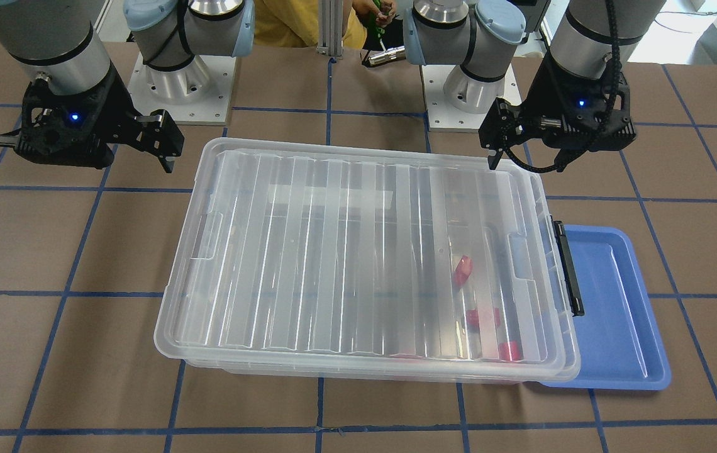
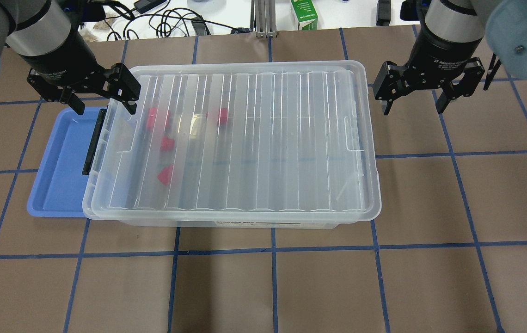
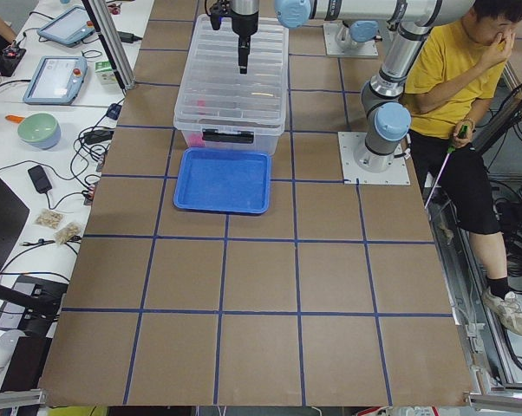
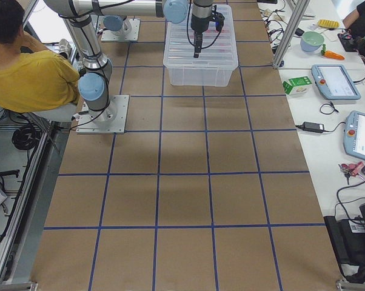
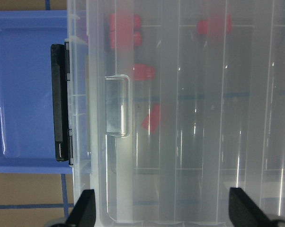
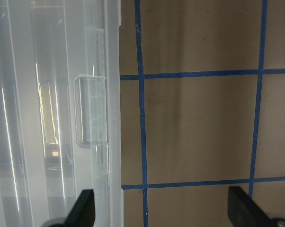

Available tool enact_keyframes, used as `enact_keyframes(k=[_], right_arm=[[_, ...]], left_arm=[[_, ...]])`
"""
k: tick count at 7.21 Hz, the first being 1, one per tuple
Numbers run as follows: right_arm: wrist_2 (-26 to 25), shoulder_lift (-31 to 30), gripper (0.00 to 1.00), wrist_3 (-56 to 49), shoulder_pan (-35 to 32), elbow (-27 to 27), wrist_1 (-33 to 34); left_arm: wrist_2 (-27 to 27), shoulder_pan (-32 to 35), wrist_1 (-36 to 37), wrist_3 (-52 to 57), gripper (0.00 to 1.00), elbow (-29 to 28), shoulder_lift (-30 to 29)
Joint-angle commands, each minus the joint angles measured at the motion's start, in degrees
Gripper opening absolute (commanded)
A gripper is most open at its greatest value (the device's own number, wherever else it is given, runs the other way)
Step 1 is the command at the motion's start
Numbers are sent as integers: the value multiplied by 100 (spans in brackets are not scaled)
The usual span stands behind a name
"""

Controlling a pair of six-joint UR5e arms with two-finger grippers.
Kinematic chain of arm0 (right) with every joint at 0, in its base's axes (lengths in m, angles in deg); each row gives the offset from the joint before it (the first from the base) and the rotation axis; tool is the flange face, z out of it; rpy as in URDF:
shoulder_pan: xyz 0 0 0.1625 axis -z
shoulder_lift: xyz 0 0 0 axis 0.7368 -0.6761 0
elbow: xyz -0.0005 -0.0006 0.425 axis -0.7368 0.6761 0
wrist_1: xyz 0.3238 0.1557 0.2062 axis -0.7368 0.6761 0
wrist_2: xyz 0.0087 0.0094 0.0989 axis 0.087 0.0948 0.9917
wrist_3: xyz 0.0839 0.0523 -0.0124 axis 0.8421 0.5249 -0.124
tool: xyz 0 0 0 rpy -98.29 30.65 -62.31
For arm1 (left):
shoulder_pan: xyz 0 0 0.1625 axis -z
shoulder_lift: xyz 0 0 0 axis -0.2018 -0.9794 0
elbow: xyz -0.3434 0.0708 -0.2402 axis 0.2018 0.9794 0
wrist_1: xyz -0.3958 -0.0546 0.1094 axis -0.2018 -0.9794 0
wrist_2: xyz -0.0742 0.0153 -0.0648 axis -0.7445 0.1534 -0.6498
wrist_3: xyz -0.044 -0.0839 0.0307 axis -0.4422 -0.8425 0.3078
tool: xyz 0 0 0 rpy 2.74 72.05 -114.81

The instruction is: Place red block in blue tray from box

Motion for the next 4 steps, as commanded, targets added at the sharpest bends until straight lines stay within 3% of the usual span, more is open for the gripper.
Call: enact_keyframes(k=[1,4], right_arm=[[-27,0,100,11,-9,-32,-4],[-18,0,100,-50,0,-23,-22]], left_arm=[[0,0,0,-1,100,0,0],[9,0,0,-1,100,0,0]])
